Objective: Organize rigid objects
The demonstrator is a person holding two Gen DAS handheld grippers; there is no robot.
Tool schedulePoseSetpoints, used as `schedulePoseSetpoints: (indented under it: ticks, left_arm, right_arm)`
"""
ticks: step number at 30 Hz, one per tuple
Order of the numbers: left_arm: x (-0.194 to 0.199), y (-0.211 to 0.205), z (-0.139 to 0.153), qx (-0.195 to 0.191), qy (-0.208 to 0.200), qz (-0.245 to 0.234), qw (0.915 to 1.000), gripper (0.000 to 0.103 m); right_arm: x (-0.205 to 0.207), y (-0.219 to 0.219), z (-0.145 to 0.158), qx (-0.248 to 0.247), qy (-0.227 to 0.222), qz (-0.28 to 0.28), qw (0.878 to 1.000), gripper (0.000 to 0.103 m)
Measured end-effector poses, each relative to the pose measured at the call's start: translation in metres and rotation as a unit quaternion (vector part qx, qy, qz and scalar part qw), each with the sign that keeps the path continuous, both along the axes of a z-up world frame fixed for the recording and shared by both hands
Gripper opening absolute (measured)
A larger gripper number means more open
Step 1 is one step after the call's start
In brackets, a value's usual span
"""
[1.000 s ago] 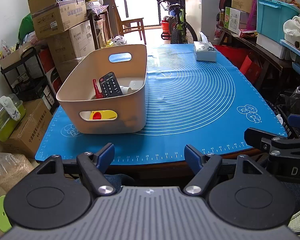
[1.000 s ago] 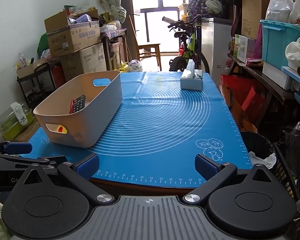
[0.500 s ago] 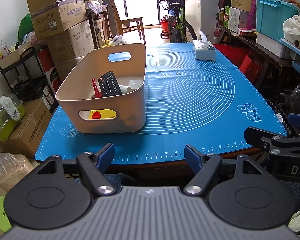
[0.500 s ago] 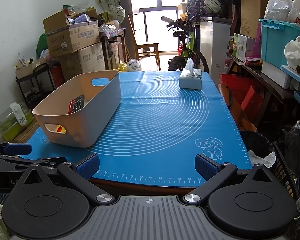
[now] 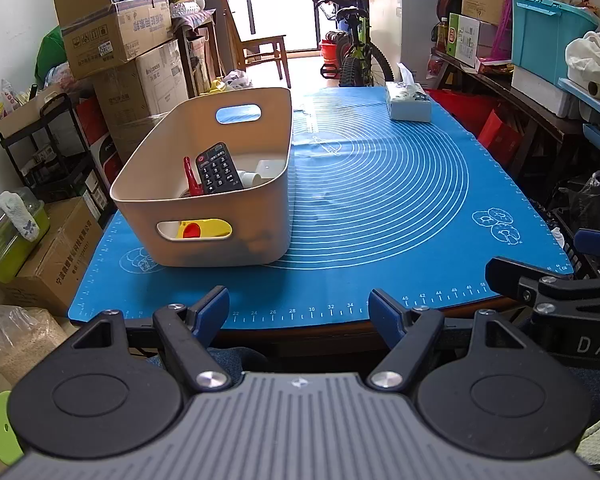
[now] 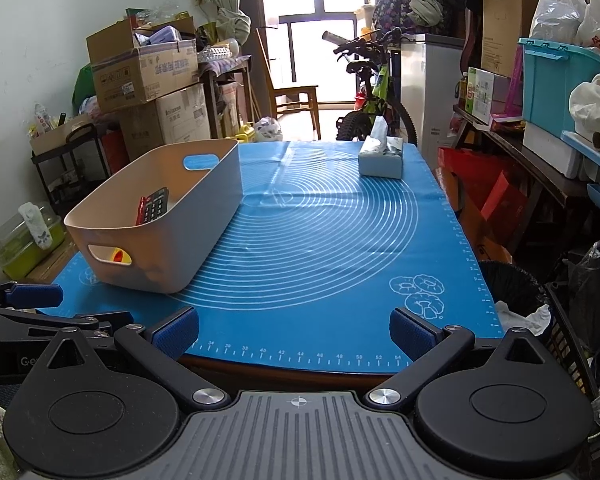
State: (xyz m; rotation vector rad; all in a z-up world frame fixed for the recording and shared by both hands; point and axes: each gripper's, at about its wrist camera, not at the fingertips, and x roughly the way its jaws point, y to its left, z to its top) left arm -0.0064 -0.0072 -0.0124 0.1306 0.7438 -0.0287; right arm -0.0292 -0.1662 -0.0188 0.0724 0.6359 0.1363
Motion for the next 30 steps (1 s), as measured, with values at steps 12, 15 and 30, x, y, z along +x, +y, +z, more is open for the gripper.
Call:
schedulePoseSetpoints:
  ticks: [12, 15, 30]
  left_arm:
    - [0.0002, -0.0003, 0.0001, -0.002, -0.002, 0.000, 1.0000, 0.077]
    - [0.0001, -0.0001, 0.0002, -0.002, -0.002, 0.000, 1.0000, 0.077]
    - [-0.0001, -0.0005, 0.0015, -0.003, -0.003, 0.000, 1.0000, 0.077]
  right_arm:
    - [-0.0010, -0.0003, -0.0011, -0.001, 0.001, -0.001, 1.000, 0.100]
    - [-0.0009, -0.0001, -0.0010, -0.001, 0.001, -0.001, 1.000, 0.100]
    - [-0.0007, -0.0015, -0.0010, -0.002, 0.003, -0.001, 1.000, 0.100]
